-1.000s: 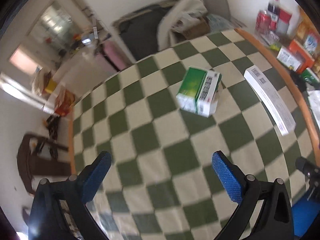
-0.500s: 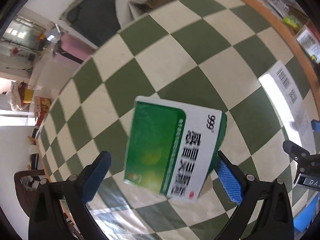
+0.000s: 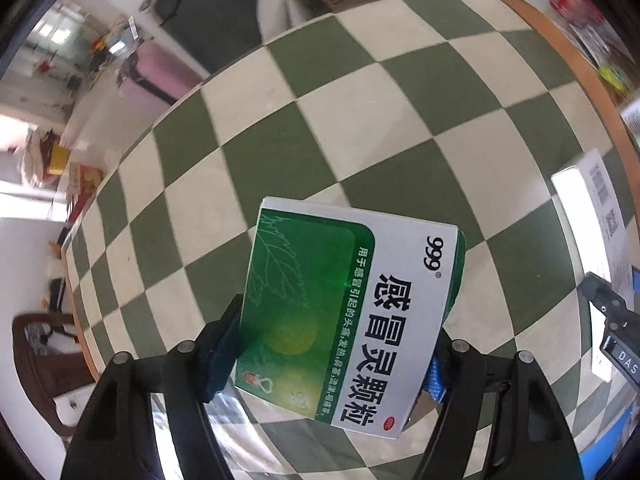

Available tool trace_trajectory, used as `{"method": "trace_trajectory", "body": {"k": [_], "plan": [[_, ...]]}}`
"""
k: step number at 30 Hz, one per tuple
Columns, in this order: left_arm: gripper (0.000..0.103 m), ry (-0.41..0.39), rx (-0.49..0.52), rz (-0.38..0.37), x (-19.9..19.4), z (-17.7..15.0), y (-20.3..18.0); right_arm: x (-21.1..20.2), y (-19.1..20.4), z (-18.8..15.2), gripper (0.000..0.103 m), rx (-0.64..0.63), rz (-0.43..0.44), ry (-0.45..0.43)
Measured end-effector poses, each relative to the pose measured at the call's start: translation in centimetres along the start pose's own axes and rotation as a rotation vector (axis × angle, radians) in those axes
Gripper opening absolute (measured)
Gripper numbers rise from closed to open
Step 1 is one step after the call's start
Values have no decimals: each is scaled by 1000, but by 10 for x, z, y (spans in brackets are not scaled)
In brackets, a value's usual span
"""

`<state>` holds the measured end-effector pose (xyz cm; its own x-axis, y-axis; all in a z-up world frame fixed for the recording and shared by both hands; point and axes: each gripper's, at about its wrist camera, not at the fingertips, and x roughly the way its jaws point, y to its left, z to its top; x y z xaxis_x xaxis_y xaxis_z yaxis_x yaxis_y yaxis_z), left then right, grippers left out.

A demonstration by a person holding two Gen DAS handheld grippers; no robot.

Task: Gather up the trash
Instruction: 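Grasp the green medicine box with the left tool while the right grasps the white barcode box, then lift the green box and white box and carry both toward the bin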

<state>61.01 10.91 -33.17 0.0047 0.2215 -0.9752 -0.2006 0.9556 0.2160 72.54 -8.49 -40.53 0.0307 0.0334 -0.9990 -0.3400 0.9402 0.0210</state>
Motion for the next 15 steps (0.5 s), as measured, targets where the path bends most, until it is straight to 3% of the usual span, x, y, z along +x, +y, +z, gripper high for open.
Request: {"method": "trace_trajectory", "body": {"k": [9, 11, 13, 15], "plan": [[68, -17, -137, -21, -17, -25, 10, -14, -11, -12, 52, 85, 115, -34], [49, -22, -158, -34, -21, -32, 15, -21, -10, -18, 51, 90, 136, -43], [41, -18, -185, -67, -19, -37, 25, -26, -5, -25, 51, 96, 155, -49], [41, -3, -182, -84, -16, -46, 26, -33, -2, -32, 51, 96, 169, -54]]}}
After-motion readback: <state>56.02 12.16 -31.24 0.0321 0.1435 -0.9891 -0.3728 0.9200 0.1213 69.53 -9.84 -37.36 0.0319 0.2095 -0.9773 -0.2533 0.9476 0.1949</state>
